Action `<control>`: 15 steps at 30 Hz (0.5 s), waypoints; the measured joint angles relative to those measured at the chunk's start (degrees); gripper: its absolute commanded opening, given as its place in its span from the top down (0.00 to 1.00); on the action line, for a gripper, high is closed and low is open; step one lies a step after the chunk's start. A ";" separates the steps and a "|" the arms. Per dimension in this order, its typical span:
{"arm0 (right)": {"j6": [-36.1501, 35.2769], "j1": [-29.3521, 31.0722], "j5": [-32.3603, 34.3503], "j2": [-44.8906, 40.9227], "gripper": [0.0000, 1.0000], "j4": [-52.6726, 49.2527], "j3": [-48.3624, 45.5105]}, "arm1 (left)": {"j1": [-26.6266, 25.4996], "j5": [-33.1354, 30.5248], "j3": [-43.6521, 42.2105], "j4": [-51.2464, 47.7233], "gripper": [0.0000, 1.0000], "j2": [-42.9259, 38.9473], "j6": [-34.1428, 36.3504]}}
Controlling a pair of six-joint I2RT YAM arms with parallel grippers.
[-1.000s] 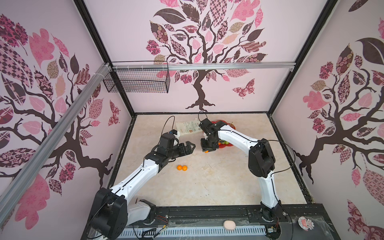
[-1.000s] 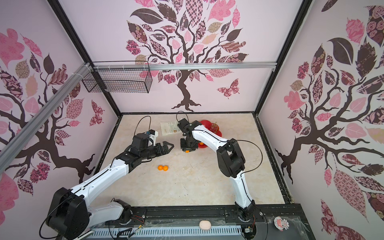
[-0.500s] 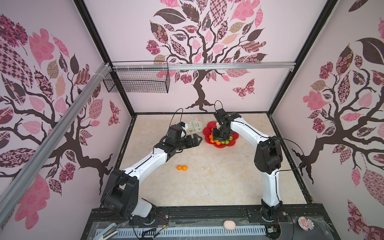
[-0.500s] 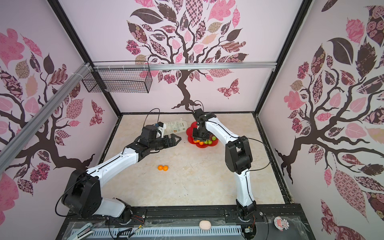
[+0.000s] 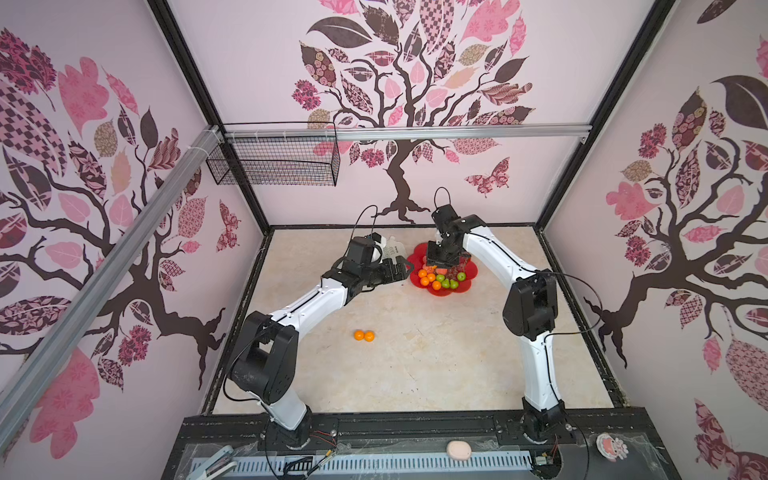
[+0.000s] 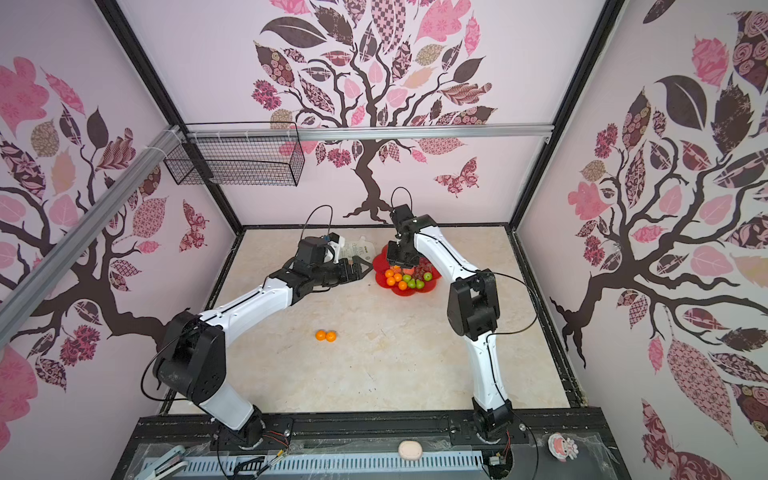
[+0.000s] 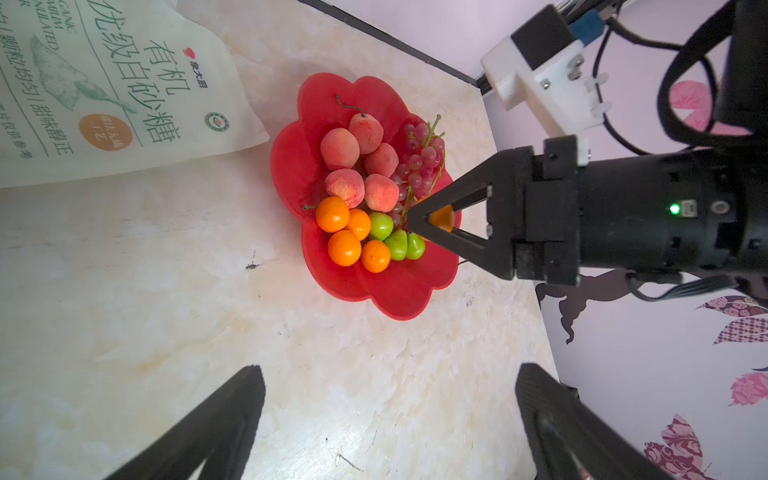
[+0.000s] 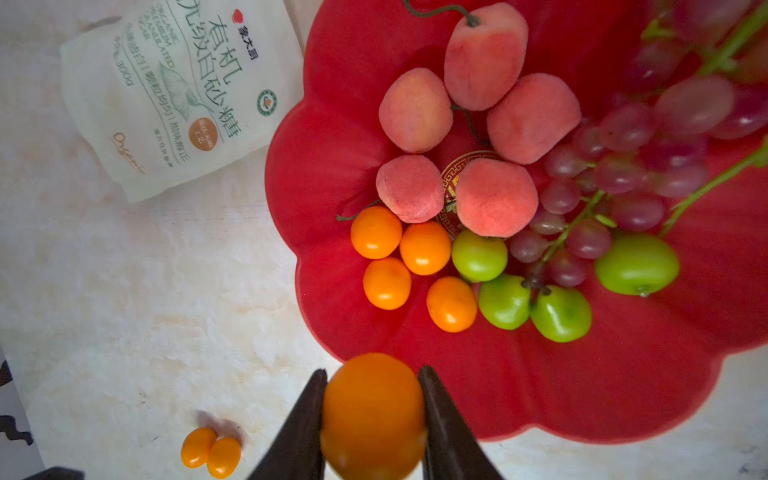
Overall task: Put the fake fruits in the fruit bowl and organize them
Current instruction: 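Lift the kumquat and carry it over the red bowl with the right gripper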
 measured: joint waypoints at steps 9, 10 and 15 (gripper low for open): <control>0.11 0.00 -1.44 4.90 0.65 0.44 1.73 | 0.07 1.86 2.62 -3.08 0.02 1.86 2.80; 0.11 -0.02 -1.57 5.18 0.65 0.63 1.73 | 0.11 2.05 2.89 -3.50 0.02 1.86 3.08; 0.24 0.00 -2.51 7.34 0.64 0.81 4.31 | 0.96 3.23 3.91 -4.59 0.02 1.86 4.50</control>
